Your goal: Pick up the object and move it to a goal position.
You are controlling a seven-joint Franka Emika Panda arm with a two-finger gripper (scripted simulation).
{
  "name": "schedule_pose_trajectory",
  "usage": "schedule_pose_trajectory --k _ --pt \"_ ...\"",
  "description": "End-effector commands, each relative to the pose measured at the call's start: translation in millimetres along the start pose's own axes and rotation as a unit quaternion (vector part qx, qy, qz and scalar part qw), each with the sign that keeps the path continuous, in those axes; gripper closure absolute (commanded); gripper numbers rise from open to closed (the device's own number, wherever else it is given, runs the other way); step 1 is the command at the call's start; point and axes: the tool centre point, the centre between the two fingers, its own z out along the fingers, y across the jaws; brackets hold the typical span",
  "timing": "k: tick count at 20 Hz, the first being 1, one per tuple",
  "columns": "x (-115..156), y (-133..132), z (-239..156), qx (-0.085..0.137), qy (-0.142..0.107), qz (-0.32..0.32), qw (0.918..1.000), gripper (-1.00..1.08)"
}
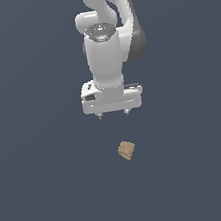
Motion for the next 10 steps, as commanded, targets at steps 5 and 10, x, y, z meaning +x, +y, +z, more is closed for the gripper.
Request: schedule_pose_trajectory --k 5,10 --pt "-1 -5 3 0.003 -0.004 0.002 1.0 -0.92" --pt "-3 -17 8 0.011 -0.012 0.002 0.9999 -0.92"
